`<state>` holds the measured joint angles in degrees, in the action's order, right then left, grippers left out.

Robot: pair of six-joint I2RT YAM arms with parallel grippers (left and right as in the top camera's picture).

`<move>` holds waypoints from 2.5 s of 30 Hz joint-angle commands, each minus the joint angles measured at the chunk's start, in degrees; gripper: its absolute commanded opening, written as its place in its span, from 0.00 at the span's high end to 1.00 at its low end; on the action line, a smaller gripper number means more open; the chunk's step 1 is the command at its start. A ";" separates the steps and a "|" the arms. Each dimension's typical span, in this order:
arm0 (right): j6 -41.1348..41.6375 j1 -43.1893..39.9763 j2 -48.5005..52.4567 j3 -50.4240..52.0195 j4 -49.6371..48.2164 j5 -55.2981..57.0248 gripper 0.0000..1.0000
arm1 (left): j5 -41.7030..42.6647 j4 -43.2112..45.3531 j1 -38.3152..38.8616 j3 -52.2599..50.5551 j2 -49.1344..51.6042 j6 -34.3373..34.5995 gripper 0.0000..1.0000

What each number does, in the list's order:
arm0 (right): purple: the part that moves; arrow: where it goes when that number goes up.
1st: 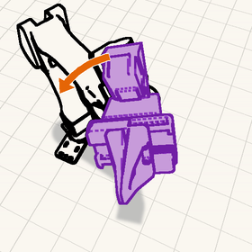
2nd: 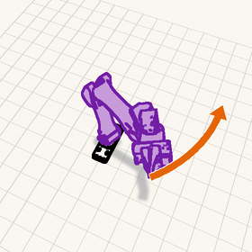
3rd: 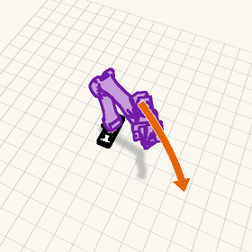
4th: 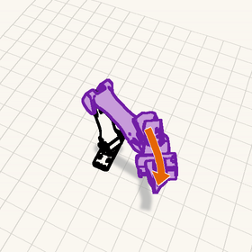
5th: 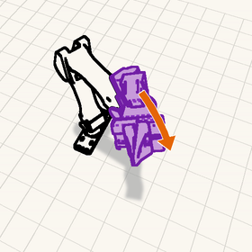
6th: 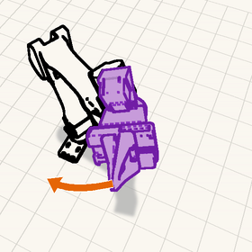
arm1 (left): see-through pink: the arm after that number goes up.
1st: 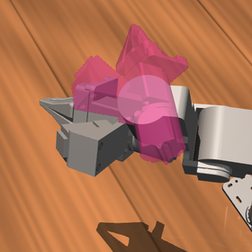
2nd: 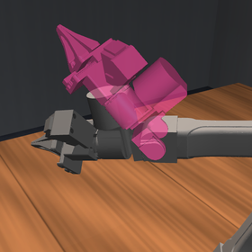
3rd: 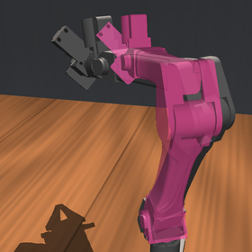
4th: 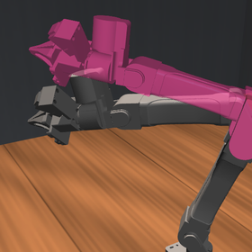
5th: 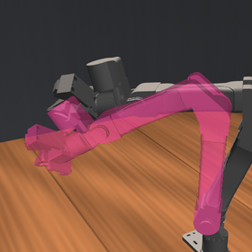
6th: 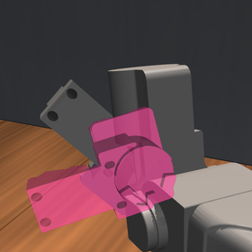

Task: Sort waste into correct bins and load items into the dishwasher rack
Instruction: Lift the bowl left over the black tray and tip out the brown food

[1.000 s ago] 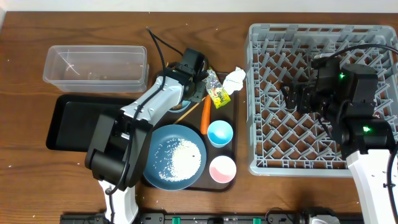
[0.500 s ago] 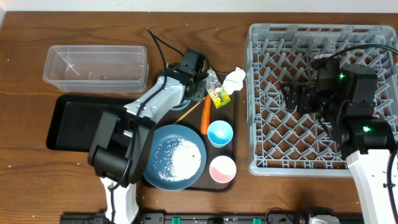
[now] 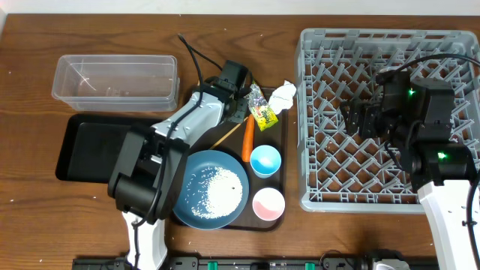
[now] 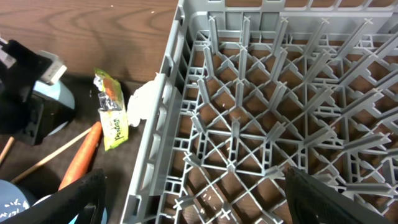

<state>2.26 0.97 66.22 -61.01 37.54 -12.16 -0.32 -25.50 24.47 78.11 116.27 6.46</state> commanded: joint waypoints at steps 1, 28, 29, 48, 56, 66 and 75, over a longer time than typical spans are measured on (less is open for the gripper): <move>-0.66 0.07 0.13 -1.18 0.00 0.37 0.16 | 1.22 -3.04 -0.33 1.79 -5.20 1.57 0.94; -0.68 0.07 0.13 -1.18 0.13 0.37 0.13 | 39.26 -18.51 -45.55 -3.87 -26.03 -0.35 0.94; -0.68 0.07 0.13 -1.18 0.09 0.37 0.13 | 42.01 -17.99 -47.56 -4.74 -25.90 -0.85 0.94; -0.66 0.07 0.13 -1.18 -1.11 0.35 0.11 | 78.42 18.27 -73.96 -31.58 -25.62 4.20 0.94; -0.66 0.07 0.13 -1.18 -1.09 0.35 0.11 | 90.42 21.77 -76.48 -32.89 -25.62 -6.91 0.94; -0.66 0.07 0.13 -1.18 -0.83 0.33 0.11 | 90.33 22.21 -76.48 -32.89 -25.59 -15.34 0.94; -0.66 0.07 0.13 -1.18 -0.42 0.33 0.11 | 81.83 21.92 -76.37 -32.89 -23.67 -10.75 0.94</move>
<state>2.28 0.97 66.28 -61.06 37.06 -11.97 86.32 -3.57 -51.70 45.45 91.44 -7.07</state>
